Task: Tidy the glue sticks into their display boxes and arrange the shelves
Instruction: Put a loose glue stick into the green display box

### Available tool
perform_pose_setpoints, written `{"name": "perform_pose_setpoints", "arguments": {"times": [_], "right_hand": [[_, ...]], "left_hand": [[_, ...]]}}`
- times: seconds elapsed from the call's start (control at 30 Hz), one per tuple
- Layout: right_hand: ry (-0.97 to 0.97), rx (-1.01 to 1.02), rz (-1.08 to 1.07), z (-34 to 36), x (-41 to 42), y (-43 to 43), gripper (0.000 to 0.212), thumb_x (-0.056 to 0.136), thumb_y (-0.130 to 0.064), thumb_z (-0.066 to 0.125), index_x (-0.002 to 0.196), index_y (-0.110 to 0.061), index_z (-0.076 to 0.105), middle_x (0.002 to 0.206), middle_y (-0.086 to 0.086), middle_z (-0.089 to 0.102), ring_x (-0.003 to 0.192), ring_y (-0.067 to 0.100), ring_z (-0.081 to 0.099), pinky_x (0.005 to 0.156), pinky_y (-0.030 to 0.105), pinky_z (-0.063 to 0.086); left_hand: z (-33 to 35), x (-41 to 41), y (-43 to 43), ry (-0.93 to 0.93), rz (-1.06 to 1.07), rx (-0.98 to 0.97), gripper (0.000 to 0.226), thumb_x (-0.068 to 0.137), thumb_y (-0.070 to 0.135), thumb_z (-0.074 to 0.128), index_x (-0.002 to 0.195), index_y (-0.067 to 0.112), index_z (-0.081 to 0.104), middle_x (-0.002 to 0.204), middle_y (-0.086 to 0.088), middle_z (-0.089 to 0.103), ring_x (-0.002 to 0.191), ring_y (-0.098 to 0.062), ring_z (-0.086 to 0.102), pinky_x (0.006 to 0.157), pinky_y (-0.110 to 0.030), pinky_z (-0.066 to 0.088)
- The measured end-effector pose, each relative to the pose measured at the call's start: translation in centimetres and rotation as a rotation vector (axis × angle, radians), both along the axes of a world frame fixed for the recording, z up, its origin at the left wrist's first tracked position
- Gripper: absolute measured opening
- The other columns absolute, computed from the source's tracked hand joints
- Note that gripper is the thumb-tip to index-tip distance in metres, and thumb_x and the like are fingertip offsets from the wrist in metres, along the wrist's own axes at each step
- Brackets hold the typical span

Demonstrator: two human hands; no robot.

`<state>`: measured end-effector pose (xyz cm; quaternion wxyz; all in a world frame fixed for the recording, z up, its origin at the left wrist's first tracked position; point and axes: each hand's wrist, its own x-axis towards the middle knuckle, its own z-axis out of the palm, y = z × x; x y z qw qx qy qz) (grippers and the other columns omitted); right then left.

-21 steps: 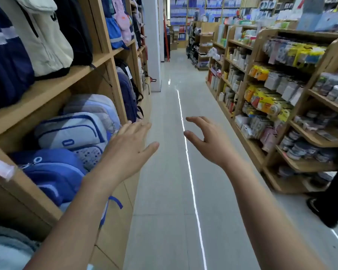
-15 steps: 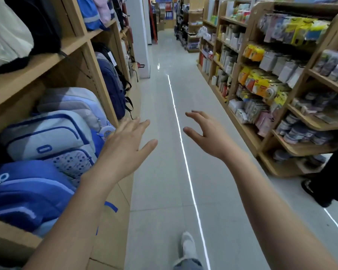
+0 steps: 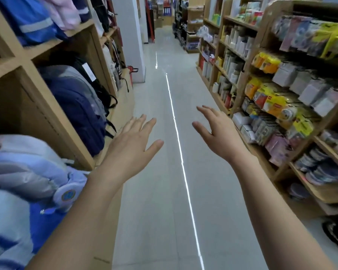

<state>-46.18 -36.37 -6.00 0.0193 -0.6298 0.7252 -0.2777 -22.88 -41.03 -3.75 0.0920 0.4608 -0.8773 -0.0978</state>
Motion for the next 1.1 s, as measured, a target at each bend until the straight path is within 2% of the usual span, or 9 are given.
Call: {"name": "perform_pose_setpoints", "arguments": {"times": [0.3,0.6,0.83,1.1], "right_hand": [[-0.021,-0.068,-0.017,1.4,-9.0,-21.2,0.052,0.102,-0.042,0.045,0.147,-0.016,0.042,0.149,0.003,0.045,0.138,0.020,0.038,0.112,0.033,0.028],[-0.023,-0.012,-0.113,-0.1,-18.8,-45.4,0.051,0.102,-0.042,0.045,0.145,-0.016,0.044,0.148,0.002,0.045,0.138,0.019,0.038,0.111,0.033,0.028],[-0.005,-0.062,-0.194,2.3,-29.4,-61.5,0.050,0.101,-0.043,0.045,0.144,-0.018,0.045,0.145,0.002,0.048,0.134,0.020,0.042,0.110,0.043,0.036],[-0.004,-0.024,-0.214,-0.4,-43.9,-79.1,0.050,0.100,-0.044,0.047,0.143,-0.020,0.045,0.147,0.000,0.047,0.137,0.018,0.040,0.115,0.044,0.032]], "left_hand": [[-0.2,-9.0,-19.7,0.032,-0.022,-0.014,0.067,0.099,0.057,0.029,0.157,0.032,0.008,0.165,0.005,0.002,0.151,-0.014,-0.003,0.121,-0.035,0.005],[-0.7,-18.9,-45.9,-0.001,-0.084,-0.024,0.065,0.100,0.056,0.028,0.157,0.033,0.007,0.165,0.005,0.000,0.151,-0.014,-0.005,0.120,-0.034,0.006],[1.6,-29.9,-63.5,0.020,-0.164,-0.035,0.064,0.100,0.054,0.030,0.157,0.031,0.010,0.165,0.004,0.002,0.151,-0.015,-0.003,0.120,-0.032,0.002],[-0.6,-45.7,-81.5,0.023,-0.181,-0.005,0.063,0.100,0.054,0.031,0.156,0.032,0.011,0.165,0.004,0.003,0.151,-0.015,-0.002,0.120,-0.033,0.006]]}}
